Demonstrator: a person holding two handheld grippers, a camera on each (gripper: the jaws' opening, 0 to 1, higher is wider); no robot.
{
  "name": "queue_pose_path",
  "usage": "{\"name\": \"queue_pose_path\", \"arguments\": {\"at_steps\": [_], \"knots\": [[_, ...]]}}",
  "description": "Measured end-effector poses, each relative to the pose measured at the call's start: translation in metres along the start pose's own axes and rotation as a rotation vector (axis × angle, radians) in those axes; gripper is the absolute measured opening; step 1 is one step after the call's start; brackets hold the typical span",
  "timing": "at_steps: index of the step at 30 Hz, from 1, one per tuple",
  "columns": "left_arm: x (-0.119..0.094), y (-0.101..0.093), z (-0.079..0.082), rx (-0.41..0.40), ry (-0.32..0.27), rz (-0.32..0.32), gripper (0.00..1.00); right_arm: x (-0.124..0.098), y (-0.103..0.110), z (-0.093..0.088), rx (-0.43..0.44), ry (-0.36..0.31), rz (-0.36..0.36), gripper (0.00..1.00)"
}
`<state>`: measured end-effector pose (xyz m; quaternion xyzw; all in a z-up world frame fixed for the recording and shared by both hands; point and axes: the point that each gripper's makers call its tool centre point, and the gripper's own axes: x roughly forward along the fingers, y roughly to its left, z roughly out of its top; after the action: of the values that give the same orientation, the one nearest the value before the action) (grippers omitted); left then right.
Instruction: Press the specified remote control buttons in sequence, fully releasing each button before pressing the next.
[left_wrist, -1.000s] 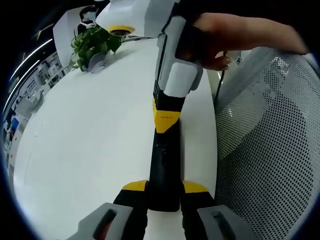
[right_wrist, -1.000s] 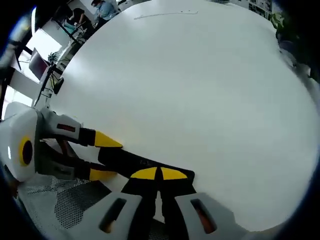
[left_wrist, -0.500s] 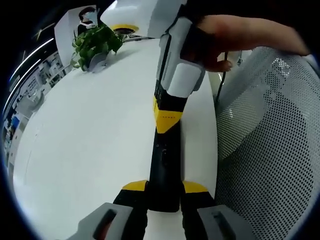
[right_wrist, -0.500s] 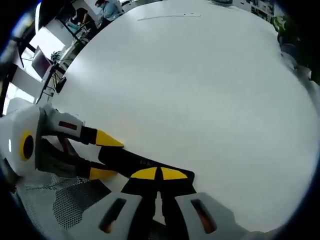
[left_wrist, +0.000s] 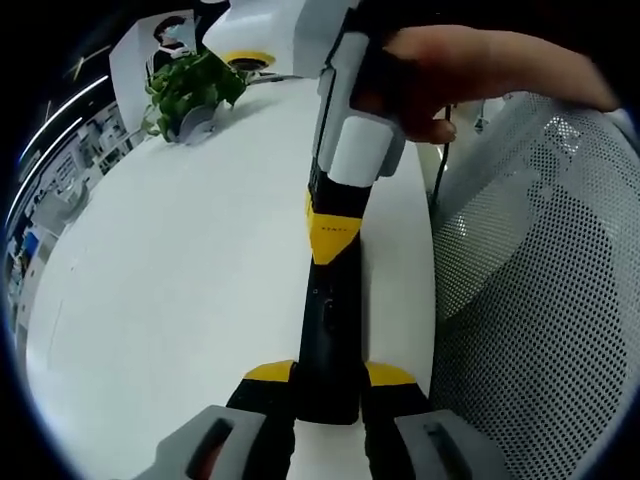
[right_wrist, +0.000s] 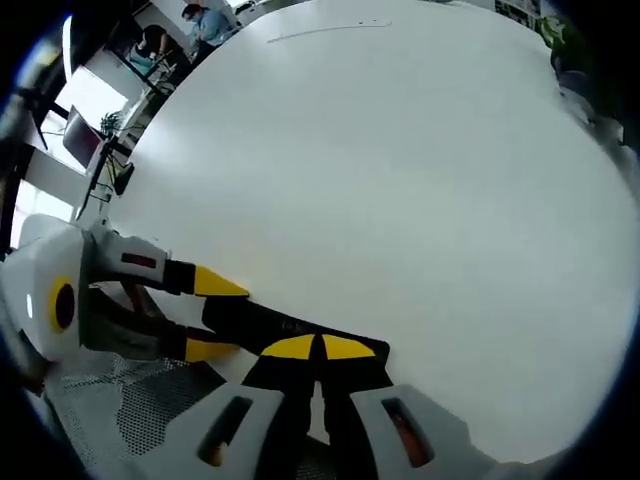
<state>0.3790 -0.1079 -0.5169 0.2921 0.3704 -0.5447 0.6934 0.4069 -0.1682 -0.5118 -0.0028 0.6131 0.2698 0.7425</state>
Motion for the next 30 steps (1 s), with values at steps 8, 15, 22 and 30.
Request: {"name": "queue_pose_path", "arguments": {"at_steps": [8,15,22,30], "knots": [[0.0,0.0,0.0,0.0,-0.001,0.0,0.25,-0.002,0.008,0.0,0.055,0.005,0.061,0.0],[0.0,0.0,0.0,-0.003,-0.003,0.001,0.25,0.002,0.013,-0.009,0.028,0.051,0.062,0.0],[0.001,0.0,0.001,-0.003,-0.004,0.001,0.25,0.002,0.013,-0.011,0.035,0.052,0.063,0.0],[0.001,0.0,0.001,-0.006,-0.005,0.001,0.25,0.002,0.012,-0.012,0.101,0.036,0.069,0.0]]}}
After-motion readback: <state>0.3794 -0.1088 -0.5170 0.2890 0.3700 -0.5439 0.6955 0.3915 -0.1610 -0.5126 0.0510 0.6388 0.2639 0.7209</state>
